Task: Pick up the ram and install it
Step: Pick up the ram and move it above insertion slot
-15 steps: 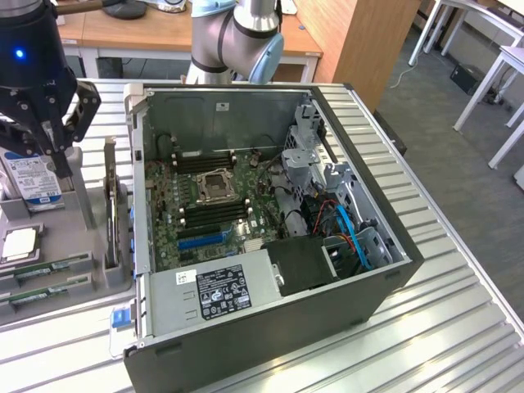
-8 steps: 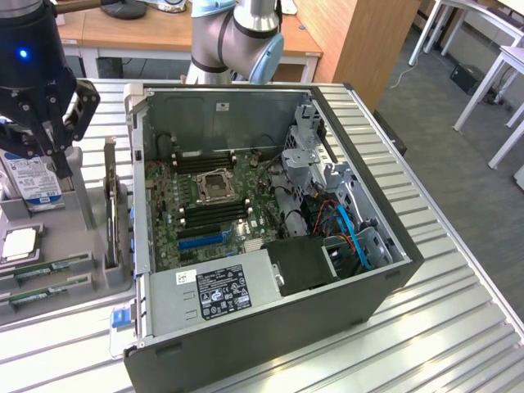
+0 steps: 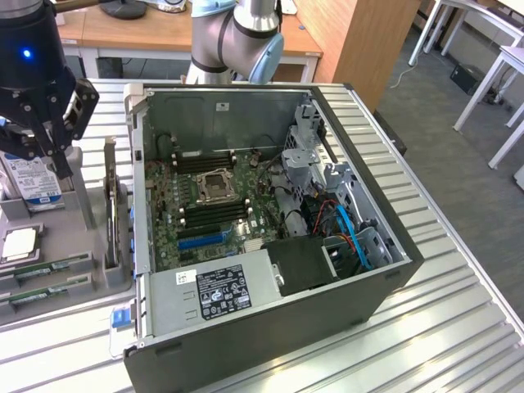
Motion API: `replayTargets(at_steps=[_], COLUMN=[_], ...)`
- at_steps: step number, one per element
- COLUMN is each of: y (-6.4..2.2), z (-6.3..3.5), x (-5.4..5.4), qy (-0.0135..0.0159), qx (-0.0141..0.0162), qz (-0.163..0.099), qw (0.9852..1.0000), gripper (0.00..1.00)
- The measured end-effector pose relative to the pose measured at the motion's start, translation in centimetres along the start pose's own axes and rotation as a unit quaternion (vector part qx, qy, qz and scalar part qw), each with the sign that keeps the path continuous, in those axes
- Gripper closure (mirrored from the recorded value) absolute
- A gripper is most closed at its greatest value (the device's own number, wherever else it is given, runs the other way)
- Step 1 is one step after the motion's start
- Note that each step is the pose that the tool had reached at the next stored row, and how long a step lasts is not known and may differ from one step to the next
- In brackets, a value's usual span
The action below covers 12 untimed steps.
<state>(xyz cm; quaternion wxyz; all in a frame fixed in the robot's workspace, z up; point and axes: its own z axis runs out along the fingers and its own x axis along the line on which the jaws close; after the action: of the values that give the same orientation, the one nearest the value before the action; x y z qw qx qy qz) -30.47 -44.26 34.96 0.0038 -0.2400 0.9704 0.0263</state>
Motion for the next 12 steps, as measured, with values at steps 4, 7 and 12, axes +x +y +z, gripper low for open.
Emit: replayTargets(at_steps=[4,7,12], y=[0.0,0.0,0.01], z=[0.02,0.02,0.04], x=[0.0,0.0,0.02], qy=[0.0009,0.0016,0.0025], qx=[-0.0004,-0.0006,-0.001], qz=[-0.019,-0.031,-0.049], qw=[0.9998,0.9995,0.9988], gripper=[0.89,0.89,0.89])
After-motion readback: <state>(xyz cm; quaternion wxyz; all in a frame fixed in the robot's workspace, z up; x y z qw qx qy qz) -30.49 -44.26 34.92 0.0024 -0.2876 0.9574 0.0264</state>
